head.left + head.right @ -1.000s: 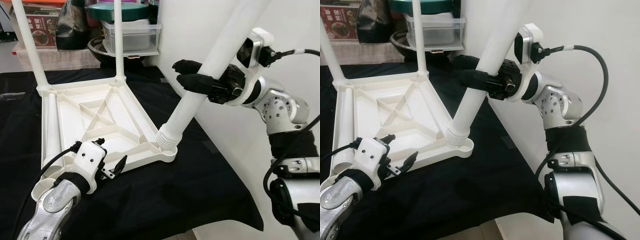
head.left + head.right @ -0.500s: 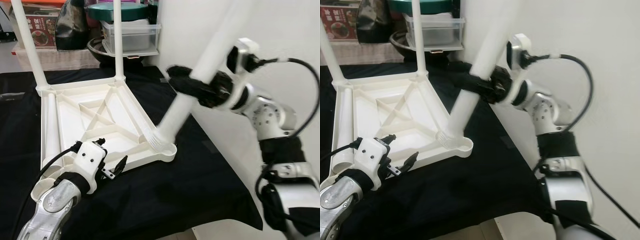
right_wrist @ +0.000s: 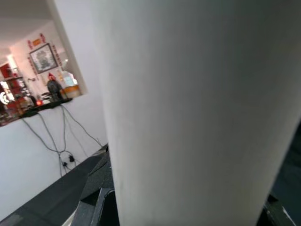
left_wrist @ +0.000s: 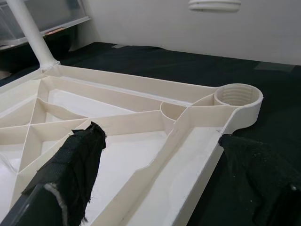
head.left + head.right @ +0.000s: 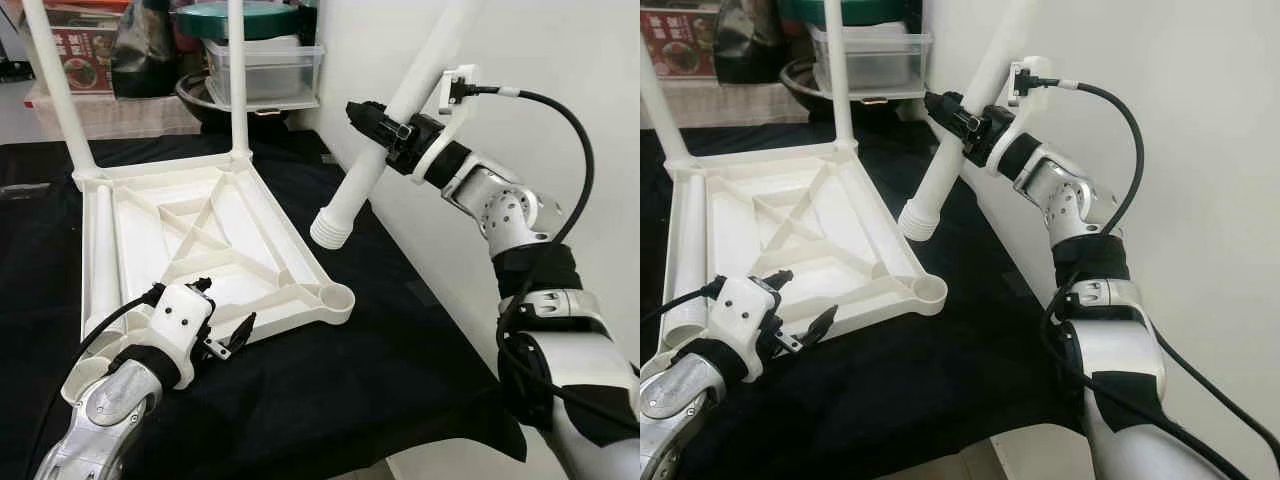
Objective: Building children table
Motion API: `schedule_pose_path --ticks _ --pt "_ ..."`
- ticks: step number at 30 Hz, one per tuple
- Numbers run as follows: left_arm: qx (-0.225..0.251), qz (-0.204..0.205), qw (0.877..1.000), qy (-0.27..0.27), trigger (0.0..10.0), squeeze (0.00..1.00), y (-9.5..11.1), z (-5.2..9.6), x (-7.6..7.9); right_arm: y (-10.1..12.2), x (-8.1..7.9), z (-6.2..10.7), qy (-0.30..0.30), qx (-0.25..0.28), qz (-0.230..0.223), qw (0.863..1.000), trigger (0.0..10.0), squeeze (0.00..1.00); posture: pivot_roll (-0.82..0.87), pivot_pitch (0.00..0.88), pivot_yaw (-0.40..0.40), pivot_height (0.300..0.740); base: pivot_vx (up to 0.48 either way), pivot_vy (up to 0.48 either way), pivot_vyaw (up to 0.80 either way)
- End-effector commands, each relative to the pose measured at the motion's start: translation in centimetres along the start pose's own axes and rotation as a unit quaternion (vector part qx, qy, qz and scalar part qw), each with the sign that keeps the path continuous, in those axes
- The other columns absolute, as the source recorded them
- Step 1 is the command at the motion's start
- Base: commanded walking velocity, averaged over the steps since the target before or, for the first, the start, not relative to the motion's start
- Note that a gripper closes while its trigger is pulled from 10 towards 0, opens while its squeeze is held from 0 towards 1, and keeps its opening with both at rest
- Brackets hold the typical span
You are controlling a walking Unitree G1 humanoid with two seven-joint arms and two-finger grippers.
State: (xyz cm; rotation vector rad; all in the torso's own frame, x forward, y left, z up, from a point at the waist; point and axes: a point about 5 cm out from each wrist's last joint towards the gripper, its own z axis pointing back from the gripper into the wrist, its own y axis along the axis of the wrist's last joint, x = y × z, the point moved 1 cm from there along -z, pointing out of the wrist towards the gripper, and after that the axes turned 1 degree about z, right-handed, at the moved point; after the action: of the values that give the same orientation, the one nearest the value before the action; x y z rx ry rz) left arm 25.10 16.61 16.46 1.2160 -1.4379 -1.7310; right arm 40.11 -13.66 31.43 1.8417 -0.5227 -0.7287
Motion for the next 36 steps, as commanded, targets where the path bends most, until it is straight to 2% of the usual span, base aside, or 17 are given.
schedule_pose_path --ticks 1,8,25,26,30,32,36 --pt "-0.005 0.007 1.000 -0.006 10.0 0.00 -0.2 0.0 0.3 0.1 0.6 0.1 -0.028 0.001 0.004 1.000 0.0 0.00 0.15 0.000 -0.090 0.740 0.000 0.000 0.00" --pt "-0.003 0.008 1.000 -0.007 10.0 0.00 -0.2 -0.1 0.4 -0.4 1.5 -0.1 -0.077 -0.007 0.002 0.997 0.0 0.00 0.15 0.000 -0.088 0.740 0.000 0.000 0.00" --pt "-0.004 0.006 1.000 -0.008 10.0 0.00 -0.2 0.0 0.3 -1.0 2.8 0.0 -0.152 -0.010 -0.005 0.988 0.0 0.00 0.16 0.000 -0.085 0.740 0.000 0.000 0.00" --pt "-0.004 0.006 1.000 -0.008 10.0 0.00 -0.2 0.0 0.3 -1.4 3.4 0.2 -0.187 -0.012 -0.014 0.982 0.0 0.00 0.16 0.000 -0.082 0.740 0.000 0.000 0.00" --pt "-0.005 0.006 1.000 -0.009 10.0 0.00 -0.2 0.0 0.3 -1.7 3.9 0.3 -0.215 -0.011 -0.023 0.976 0.0 0.00 0.16 0.000 -0.082 0.740 0.000 0.000 0.00" --pt "-0.005 0.005 1.000 -0.009 10.0 0.00 -0.3 0.0 0.2 -1.9 4.4 0.6 -0.255 -0.004 -0.034 0.966 0.0 0.00 0.16 0.000 -0.081 0.740 0.000 0.000 0.00" --pt "-0.006 0.005 1.000 -0.009 10.0 0.00 -0.3 0.0 0.2 -2.0 4.7 0.7 -0.272 0.003 -0.044 0.961 0.0 0.00 0.16 0.000 -0.079 0.740 0.000 0.000 0.00"
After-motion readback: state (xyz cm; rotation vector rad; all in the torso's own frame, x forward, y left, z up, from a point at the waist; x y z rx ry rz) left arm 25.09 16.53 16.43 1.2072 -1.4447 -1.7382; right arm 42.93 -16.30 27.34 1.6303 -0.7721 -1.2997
